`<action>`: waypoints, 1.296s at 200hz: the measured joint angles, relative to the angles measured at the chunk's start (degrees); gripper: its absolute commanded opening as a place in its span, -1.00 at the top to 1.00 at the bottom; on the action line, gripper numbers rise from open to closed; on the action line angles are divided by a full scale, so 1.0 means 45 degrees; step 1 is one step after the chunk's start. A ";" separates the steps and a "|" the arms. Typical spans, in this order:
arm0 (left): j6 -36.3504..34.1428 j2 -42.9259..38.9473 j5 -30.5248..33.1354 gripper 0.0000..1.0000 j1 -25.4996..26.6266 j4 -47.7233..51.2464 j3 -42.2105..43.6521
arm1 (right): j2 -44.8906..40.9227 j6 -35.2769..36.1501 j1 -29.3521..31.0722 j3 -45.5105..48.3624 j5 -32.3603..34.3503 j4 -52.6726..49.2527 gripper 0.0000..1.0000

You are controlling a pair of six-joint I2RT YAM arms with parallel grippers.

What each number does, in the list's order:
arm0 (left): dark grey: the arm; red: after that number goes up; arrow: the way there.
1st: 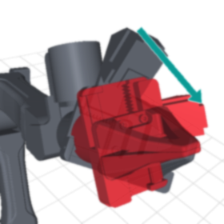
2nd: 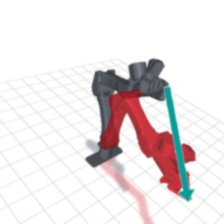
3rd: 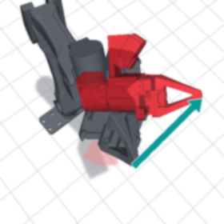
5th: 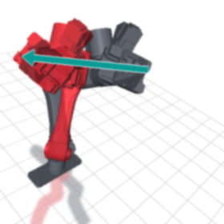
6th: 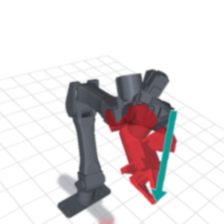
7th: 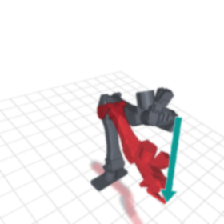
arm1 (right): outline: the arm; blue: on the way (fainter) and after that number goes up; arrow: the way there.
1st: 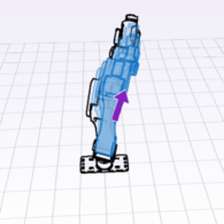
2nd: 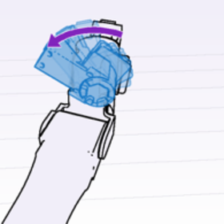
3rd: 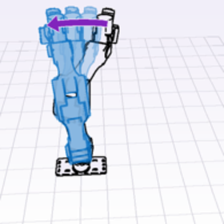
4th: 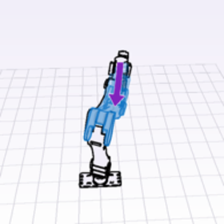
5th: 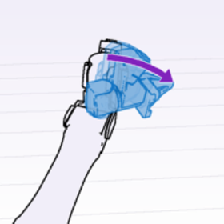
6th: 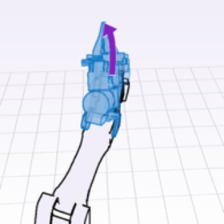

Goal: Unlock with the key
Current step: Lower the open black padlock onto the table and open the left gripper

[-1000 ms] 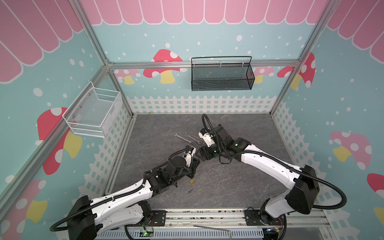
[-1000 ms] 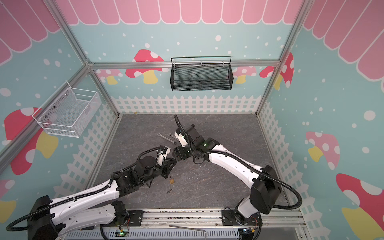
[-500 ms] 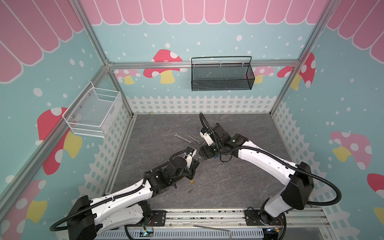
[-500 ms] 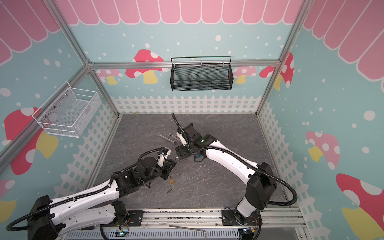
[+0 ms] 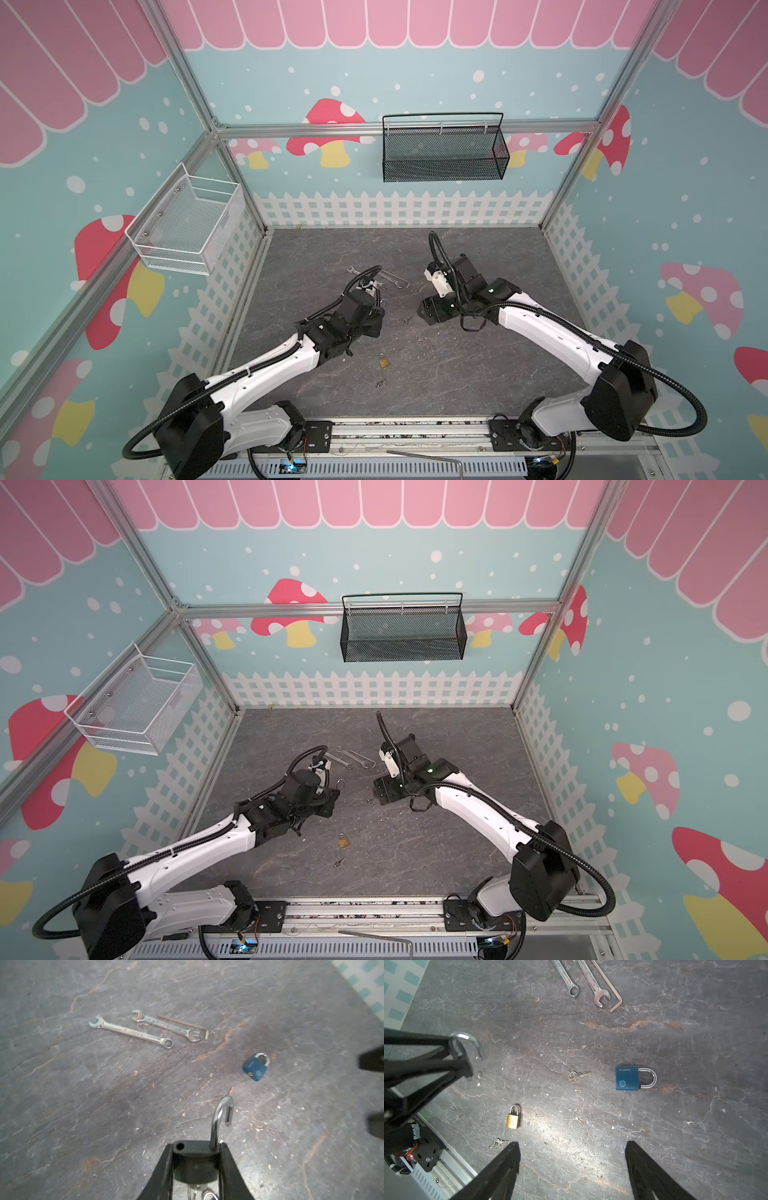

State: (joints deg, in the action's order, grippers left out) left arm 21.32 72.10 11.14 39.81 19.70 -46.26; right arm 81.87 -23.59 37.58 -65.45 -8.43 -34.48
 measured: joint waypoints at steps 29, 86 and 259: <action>0.0568 0.2157 -0.0520 1.00 -0.0704 0.1180 -0.1185 | 0.0005 -0.0296 0.0005 0.0908 -0.0452 0.0767 -0.64; 0.1195 0.4983 -0.0797 1.00 -0.2059 0.2730 -0.2370 | 0.0005 -0.0680 0.0000 0.1647 -0.0714 0.1574 -0.64; 0.2973 0.2152 -0.1078 -0.23 -0.2346 0.3871 -0.2137 | 0.0131 -0.2181 0.2458 0.1846 -0.0024 0.1953 -0.62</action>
State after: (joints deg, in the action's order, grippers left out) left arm 34.70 81.78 6.28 29.26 37.12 -55.88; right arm 82.46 -33.41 48.64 -57.14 -8.54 -25.69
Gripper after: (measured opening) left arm 0.613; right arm 0.812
